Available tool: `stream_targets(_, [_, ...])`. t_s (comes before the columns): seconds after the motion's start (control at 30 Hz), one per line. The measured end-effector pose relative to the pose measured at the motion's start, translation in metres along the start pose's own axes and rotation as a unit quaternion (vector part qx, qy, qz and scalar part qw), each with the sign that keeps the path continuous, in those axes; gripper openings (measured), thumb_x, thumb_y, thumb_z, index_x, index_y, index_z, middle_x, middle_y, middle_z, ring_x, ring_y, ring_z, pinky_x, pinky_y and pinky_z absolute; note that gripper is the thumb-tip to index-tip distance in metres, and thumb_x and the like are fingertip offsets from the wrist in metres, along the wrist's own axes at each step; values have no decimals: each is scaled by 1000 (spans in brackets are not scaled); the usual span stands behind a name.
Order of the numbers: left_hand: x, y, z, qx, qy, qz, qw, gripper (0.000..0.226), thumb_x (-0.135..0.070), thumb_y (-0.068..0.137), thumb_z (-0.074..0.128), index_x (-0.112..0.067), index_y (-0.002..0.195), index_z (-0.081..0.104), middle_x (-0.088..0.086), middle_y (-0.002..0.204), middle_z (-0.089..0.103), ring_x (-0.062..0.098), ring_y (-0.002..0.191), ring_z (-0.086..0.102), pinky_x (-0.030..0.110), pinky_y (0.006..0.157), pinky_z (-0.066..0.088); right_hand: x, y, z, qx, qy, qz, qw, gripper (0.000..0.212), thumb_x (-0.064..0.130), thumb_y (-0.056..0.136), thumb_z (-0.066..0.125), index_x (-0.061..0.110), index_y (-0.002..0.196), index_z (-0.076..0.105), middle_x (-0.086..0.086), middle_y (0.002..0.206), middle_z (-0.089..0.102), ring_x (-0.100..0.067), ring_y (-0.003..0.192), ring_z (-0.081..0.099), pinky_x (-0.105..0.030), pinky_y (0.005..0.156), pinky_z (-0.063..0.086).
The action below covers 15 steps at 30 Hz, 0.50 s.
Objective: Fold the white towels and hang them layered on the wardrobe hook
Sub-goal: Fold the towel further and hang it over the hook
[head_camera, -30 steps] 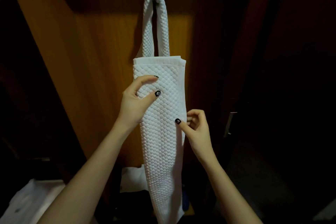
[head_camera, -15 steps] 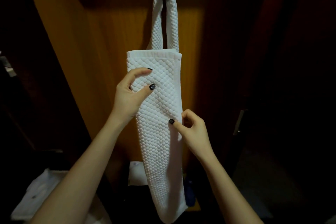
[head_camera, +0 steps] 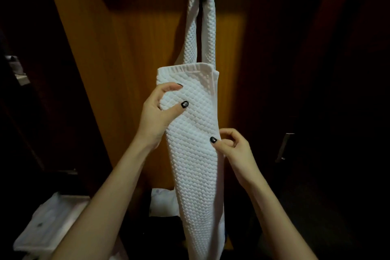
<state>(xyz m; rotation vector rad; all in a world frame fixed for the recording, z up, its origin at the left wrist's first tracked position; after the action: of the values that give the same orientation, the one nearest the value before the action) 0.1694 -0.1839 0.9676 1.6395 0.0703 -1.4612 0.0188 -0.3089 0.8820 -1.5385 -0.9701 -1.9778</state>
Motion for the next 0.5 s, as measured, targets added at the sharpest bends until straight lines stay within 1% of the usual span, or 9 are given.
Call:
stream_targets(0.03, [-2, 0, 1, 8, -17, 0, 1000, 35, -4, 81, 73, -32, 101, 66, -10, 106, 71, 16, 101, 69, 31, 72, 58, 0, 1, 1, 29, 19, 18, 999, 17, 13, 85, 73, 5, 97, 65, -7, 75, 72, -14, 66, 67, -22, 62, 50])
stream_targets(0.1, [-6, 1, 2, 26, -53, -15, 998, 32, -11, 77, 76, -32, 99, 66, -9, 104, 71, 16, 99, 69, 31, 72, 58, 2, 2, 1, 77, 11, 7, 997, 10, 21, 83, 76, 13, 86, 71, -3, 83, 72, -9, 73, 66, -18, 66, 49])
stream_targets(0.17, [-7, 3, 2, 44, -84, -46, 994, 31, -18, 71, 78, -33, 96, 68, -7, 101, 71, 16, 94, 69, 32, 70, 59, 5, 3, 1, 87, -35, -27, 995, 4, 24, 82, 73, 21, 80, 73, 0, 98, 69, -10, 91, 64, -19, 79, 47])
stream_targets(0.2, [-6, 3, 2, 52, -93, -58, 993, 31, -20, 69, 79, -34, 95, 68, -6, 101, 72, 16, 91, 69, 32, 69, 59, 7, 3, 1, 86, -48, -41, 994, 4, 24, 82, 71, 21, 81, 73, 3, 108, 67, -11, 102, 62, -19, 86, 46])
stream_targets(0.23, [-5, 4, 2, 58, -98, -64, 991, 31, -20, 68, 79, -34, 95, 68, -6, 100, 72, 16, 90, 69, 32, 69, 59, 7, 4, 2, 91, -51, -50, 993, 7, 23, 83, 69, 18, 84, 72, 4, 112, 67, -10, 108, 61, -19, 89, 46])
stream_targets(0.3, [-6, 6, 1, 61, -100, -63, 991, 30, -16, 71, 77, -32, 95, 68, -6, 99, 73, 16, 89, 70, 31, 67, 59, 8, 4, 5, 104, -41, -60, 992, 13, 21, 87, 65, 9, 88, 67, 4, 101, 68, -10, 99, 62, -21, 86, 48])
stream_targets(0.37, [-9, 11, -3, 45, -86, -57, 994, 29, -11, 74, 74, -28, 97, 68, -7, 99, 74, 16, 90, 71, 30, 66, 59, 11, 3, 9, 96, -40, -63, 993, 9, 22, 88, 63, 16, 83, 65, 5, 87, 66, -7, 87, 61, -19, 78, 47])
stream_targets(0.4, [-9, 15, -5, 32, -73, -57, 995, 29, -8, 76, 74, -26, 98, 67, -8, 99, 74, 17, 92, 71, 30, 66, 59, 12, 3, 10, 88, -48, -70, 992, 10, 22, 89, 63, 18, 80, 64, 5, 84, 64, -6, 83, 59, -18, 75, 46])
stream_targets(0.5, [-8, 27, -10, 4, -18, -68, 998, 30, -1, 82, 72, -24, 100, 67, -11, 100, 73, 17, 97, 71, 29, 68, 58, 15, 7, 15, 58, -86, -101, 989, 19, 16, 94, 63, 6, 78, 58, 0, 79, 59, -7, 76, 54, -19, 68, 43])
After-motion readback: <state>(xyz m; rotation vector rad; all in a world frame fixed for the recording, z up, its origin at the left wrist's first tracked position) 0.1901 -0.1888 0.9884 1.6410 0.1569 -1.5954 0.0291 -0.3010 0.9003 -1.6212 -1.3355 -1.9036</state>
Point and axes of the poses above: each hand's wrist, its own y-axis towards the middle knuckle, its own z-axis out of the palm, x = y × z, the point moved 4 cm from there along y, towards the middle knuckle
